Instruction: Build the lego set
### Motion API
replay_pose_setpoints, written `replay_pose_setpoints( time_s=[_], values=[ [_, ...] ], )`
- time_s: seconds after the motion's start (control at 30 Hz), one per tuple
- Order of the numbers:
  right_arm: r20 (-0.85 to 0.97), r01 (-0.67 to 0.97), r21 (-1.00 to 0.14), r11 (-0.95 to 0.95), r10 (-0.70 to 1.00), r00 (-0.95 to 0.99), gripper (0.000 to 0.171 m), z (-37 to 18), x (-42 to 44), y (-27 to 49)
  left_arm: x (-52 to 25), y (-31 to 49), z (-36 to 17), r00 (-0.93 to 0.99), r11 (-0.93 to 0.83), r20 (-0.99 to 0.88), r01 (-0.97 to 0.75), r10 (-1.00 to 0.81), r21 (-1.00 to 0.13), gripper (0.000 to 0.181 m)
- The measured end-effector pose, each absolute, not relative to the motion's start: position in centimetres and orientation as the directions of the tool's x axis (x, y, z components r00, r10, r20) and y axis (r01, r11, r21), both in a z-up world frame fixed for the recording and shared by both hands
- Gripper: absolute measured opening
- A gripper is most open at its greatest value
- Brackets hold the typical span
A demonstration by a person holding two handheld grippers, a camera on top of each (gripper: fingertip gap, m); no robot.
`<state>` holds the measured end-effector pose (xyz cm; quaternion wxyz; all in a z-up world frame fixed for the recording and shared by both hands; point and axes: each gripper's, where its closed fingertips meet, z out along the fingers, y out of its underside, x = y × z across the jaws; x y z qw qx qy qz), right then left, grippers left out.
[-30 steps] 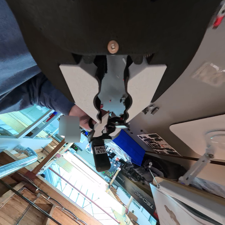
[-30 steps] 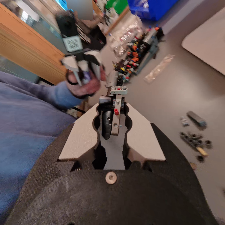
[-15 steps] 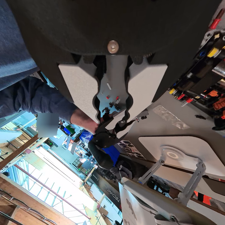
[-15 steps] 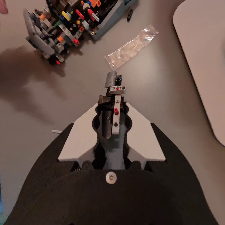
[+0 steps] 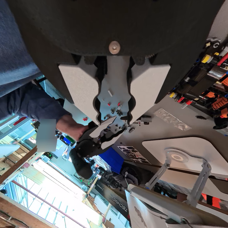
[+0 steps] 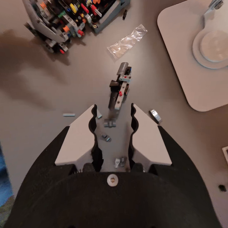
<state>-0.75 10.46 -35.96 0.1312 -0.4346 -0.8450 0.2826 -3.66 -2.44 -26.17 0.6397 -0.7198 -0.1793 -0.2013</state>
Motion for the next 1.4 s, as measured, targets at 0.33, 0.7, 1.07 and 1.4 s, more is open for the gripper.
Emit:
replay_pose_setpoints(
  time_s=[0.33, 0.7, 1.07, 1.4],
  values=[
    [-0.083, 0.712, -0.66, 0.24, 0.919, -0.386, 0.12, -35.2, 7.3, 9.9, 5.4, 2.6, -30.1, 0.938, -0.429, 0.315, 0.226, -0.147, -0.874, 0.083],
    [-0.014, 0.736, -0.669, 0.104, 0.988, -0.153, 0.155, -41.4, 11.0, 17.7, 6.5, 7.9, -38.0, 0.993, -0.656, 0.106, 0.043, -0.057, -0.753, 0.085],
    [-0.017, 0.719, -0.694, 0.023, 0.999, -0.048, 0.135, -41.0, 10.6, 19.7, 3.4, 8.5, -39.8, 0.978, -0.691, -0.163, -0.026, 0.133, -0.723, 0.045],
    [-0.019, 0.723, -0.682, 0.105, 0.987, -0.161, 0.124, -40.8, 10.5, 20.1, 2.0, 8.2, -39.4, 0.97, -0.67, -0.041, 0.134, 0.238, -0.73, 0.047]
  ],
)
